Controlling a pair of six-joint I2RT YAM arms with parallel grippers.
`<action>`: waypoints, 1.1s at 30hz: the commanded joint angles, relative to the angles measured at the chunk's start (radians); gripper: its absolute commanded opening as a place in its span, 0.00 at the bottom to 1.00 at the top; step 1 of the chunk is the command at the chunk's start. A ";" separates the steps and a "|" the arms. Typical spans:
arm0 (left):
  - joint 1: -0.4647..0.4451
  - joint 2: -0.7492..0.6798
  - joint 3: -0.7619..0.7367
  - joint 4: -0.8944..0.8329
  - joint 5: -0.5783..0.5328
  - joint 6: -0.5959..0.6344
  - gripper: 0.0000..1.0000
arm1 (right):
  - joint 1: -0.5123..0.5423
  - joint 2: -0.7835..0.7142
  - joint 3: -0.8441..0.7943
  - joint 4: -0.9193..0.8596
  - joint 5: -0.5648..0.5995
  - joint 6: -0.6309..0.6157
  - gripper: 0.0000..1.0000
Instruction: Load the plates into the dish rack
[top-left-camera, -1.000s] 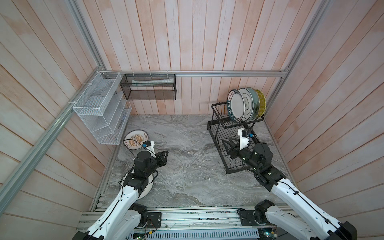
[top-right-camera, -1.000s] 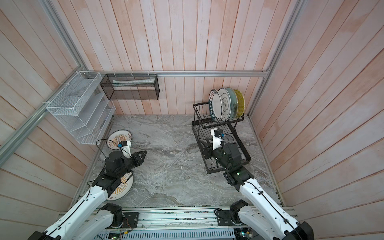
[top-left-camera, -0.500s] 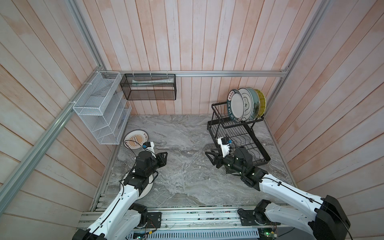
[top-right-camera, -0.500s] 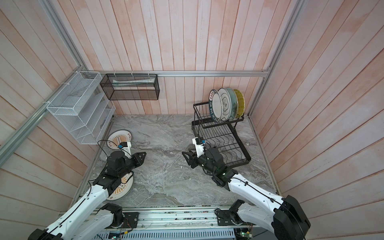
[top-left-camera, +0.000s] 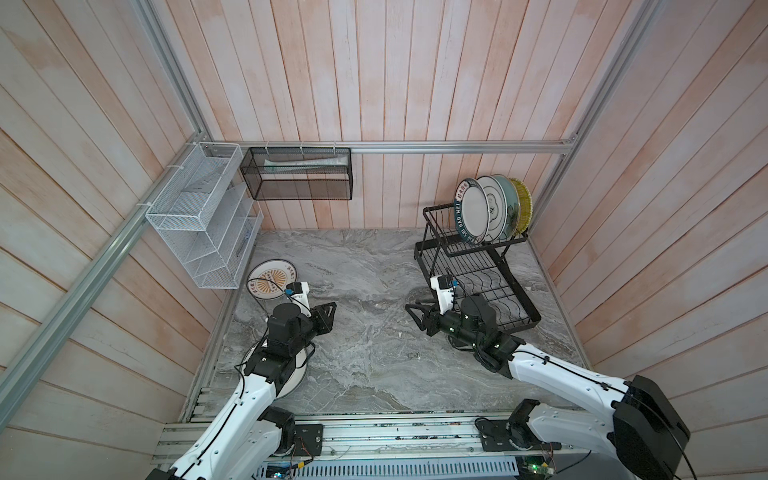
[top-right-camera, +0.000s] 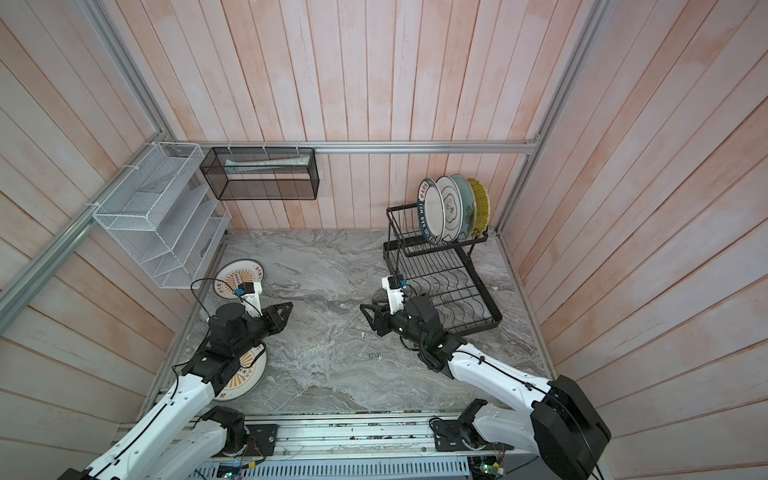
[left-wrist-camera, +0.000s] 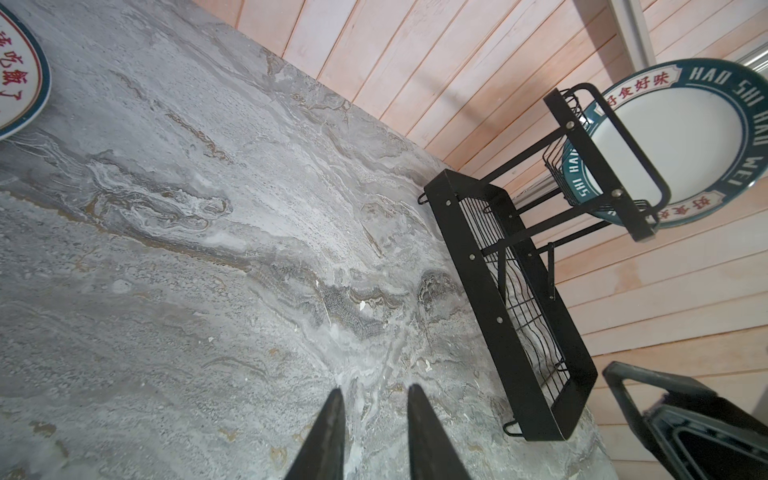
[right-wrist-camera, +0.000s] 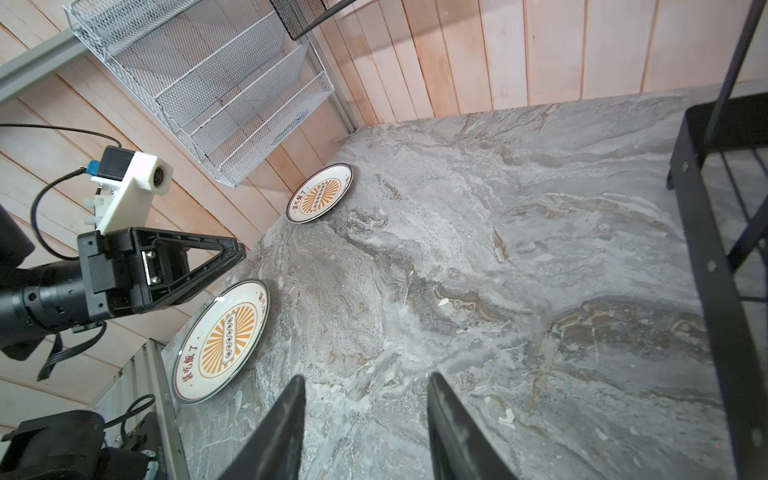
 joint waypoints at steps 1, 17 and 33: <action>-0.005 -0.009 0.028 -0.039 0.015 0.053 0.28 | 0.019 0.038 -0.016 0.076 -0.041 0.063 0.48; -0.005 0.021 0.097 -0.192 -0.081 0.106 0.28 | 0.086 0.293 0.058 0.232 -0.163 0.227 0.46; -0.005 0.048 0.110 -0.207 -0.090 0.111 0.28 | 0.151 0.592 0.127 0.494 -0.315 0.474 0.44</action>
